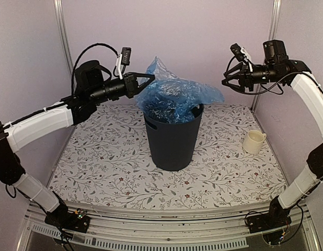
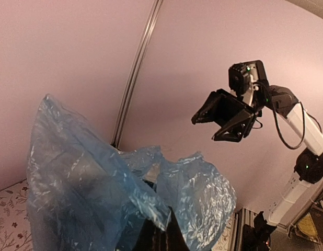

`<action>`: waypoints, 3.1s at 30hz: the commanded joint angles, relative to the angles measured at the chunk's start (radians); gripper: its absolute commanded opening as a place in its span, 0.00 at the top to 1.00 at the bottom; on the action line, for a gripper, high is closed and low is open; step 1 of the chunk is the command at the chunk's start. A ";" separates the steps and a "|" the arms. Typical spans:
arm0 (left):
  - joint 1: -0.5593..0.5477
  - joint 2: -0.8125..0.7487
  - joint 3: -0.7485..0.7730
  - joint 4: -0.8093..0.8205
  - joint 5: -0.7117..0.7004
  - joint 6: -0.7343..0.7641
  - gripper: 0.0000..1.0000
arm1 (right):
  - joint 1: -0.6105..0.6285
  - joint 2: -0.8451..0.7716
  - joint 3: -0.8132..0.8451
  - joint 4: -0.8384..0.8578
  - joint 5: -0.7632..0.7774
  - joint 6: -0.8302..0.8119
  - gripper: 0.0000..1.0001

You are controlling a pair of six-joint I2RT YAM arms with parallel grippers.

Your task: Put the trash bags into the trash bin

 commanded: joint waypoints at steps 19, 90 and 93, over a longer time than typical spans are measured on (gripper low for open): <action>-0.002 -0.008 -0.064 -0.110 0.120 0.058 1.00 | -0.023 0.194 0.124 0.072 0.104 0.121 0.37; 0.100 -0.008 -0.087 -0.084 0.179 0.075 1.00 | 0.064 0.242 0.269 -0.008 -0.095 0.139 0.97; 0.099 0.044 -0.035 -0.075 0.209 0.072 1.00 | 0.066 0.245 0.269 -0.007 -0.067 0.142 0.97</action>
